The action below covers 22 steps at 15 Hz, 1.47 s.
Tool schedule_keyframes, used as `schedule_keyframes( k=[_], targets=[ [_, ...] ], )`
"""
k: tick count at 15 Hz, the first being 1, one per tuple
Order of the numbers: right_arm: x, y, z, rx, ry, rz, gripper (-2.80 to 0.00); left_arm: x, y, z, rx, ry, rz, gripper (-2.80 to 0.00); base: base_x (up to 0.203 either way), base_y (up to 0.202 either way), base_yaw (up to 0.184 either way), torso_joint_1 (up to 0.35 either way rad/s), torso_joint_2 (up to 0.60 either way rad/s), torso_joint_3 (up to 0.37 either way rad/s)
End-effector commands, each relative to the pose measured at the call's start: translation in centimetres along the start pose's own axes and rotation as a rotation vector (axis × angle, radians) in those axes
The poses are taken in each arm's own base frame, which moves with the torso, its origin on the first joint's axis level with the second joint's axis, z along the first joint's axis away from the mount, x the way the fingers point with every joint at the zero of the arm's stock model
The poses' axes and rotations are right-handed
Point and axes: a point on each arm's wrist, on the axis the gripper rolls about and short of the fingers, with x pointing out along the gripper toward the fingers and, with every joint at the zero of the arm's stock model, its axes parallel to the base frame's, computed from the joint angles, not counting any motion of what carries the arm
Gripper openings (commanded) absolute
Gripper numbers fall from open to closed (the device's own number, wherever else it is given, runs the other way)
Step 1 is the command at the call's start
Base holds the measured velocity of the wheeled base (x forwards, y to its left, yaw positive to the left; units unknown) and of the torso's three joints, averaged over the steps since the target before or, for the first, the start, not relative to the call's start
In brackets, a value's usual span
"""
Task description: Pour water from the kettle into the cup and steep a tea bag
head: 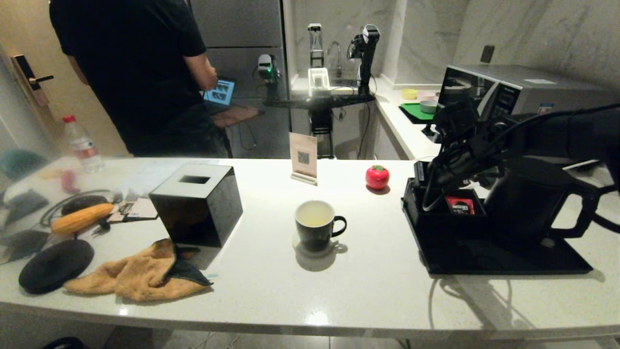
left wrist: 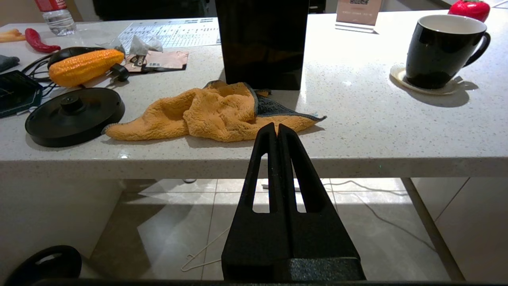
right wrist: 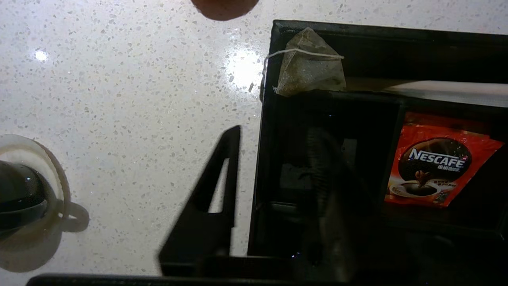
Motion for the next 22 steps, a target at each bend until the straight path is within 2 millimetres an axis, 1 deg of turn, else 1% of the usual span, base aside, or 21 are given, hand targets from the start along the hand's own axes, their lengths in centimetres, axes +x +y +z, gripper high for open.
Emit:
schedule_keyframes(
  k=[1,5,10,14,17,22],
  targets=[
    [0.0,-0.1,0.1,-0.001,-0.010,-0.012,0.00,0.0,0.0,0.0,0.000,0.001,0.000,-2.80,0.000,0.000,0.000,0.000,0.00,0.000],
    [-0.1,-0.1,0.6,0.019,-0.031,-0.018,0.00,0.0,0.0,0.0,0.000,0.001,0.000,-2.80,0.000,0.000,0.000,0.000,0.00,0.000],
    [1.0,-1.3,0.6,0.050,-0.020,-0.040,0.00,0.0,0.0,0.0,0.000,0.001,0.000,-2.80,0.000,0.000,0.000,0.000,0.00,0.000],
    [1.8,-1.9,1.4,0.057,-0.052,-0.046,0.00,0.0,0.0,0.0,0.000,0.001,0.000,-2.80,0.000,0.000,0.000,0.000,0.00,0.000],
    [2.4,-2.3,1.6,0.012,-0.083,-0.050,0.00,0.0,0.0,0.0,0.000,0.001,0.000,-2.80,0.000,0.000,0.000,0.000,0.00,0.000],
    [2.7,-2.7,1.7,-0.046,-0.086,-0.056,0.00,0.0,0.0,0.0,0.000,0.001,0.000,-2.80,0.000,0.000,0.000,0.000,0.00,0.000]
  ],
)
